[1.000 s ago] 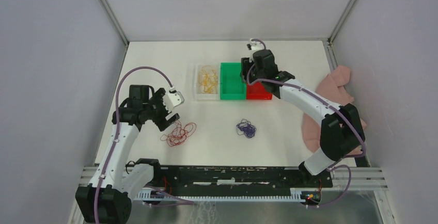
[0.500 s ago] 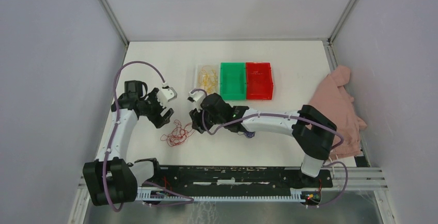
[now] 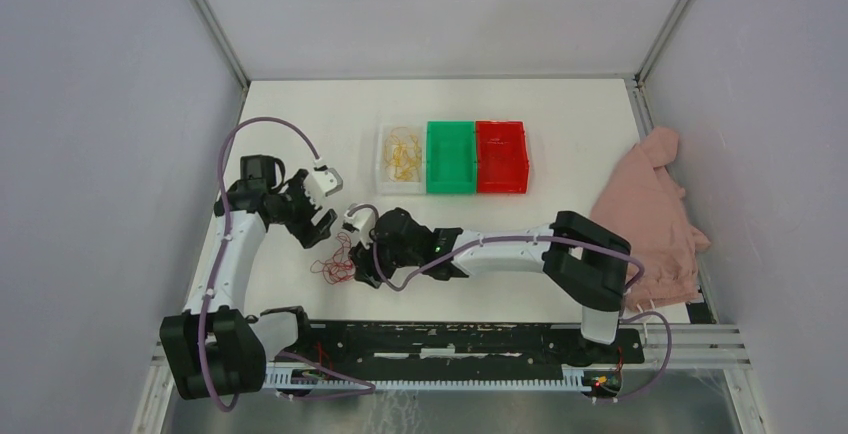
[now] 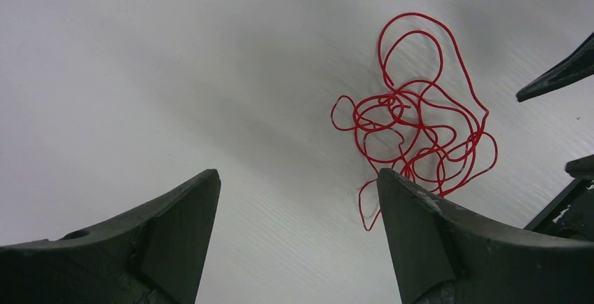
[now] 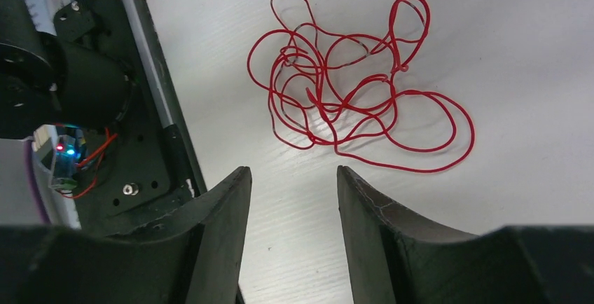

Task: Untangle the cables
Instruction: Untie the cable.

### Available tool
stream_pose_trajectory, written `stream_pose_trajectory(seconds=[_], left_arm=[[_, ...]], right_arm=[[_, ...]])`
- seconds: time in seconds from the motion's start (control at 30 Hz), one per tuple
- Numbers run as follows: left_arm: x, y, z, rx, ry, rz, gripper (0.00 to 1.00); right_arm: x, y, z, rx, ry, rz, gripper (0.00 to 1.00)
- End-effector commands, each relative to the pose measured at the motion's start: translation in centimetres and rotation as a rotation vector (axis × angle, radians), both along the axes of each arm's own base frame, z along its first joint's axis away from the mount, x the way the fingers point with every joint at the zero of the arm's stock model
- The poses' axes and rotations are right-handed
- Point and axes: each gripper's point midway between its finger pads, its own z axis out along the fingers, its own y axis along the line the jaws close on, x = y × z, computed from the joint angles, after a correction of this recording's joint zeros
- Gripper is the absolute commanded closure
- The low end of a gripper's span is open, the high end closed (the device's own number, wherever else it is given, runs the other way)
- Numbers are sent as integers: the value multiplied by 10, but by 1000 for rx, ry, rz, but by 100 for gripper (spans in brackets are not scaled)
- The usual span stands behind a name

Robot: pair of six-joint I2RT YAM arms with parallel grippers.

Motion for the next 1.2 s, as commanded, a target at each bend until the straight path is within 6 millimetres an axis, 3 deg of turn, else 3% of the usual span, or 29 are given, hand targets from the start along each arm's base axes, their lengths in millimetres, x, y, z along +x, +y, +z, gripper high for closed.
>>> stream_pose_trajectory(seconds=[0.0, 0.27, 0.33, 0.43, 0.53, 0.73, 0.97, 1.17], left_arm=[[9, -4, 25, -15, -84, -40, 10], [9, -5, 27, -22, -75, -40, 10], [9, -6, 27, -24, -74, -40, 10], [10, -6, 28, -25, -75, -38, 9], [10, -6, 30, -27, -76, -39, 9], [8, -11, 41, -50, -86, -55, 8], [-9, -42, 94, -206, -131, -156, 6], [-38, -70, 130, -340, -162, -289, 3]], right_arm=[[15, 21, 4, 12, -97, 11, 46], [41, 27, -14, -72, -205, -26, 51], [43, 28, -13, -73, -214, -33, 59], [48, 25, -6, -73, -230, -60, 82], [54, 18, 14, -57, -262, -101, 99], [67, -6, 65, -4, -261, -157, 100], [85, -34, 121, 39, -211, -208, 100], [80, -34, 151, 55, -165, -192, 100]])
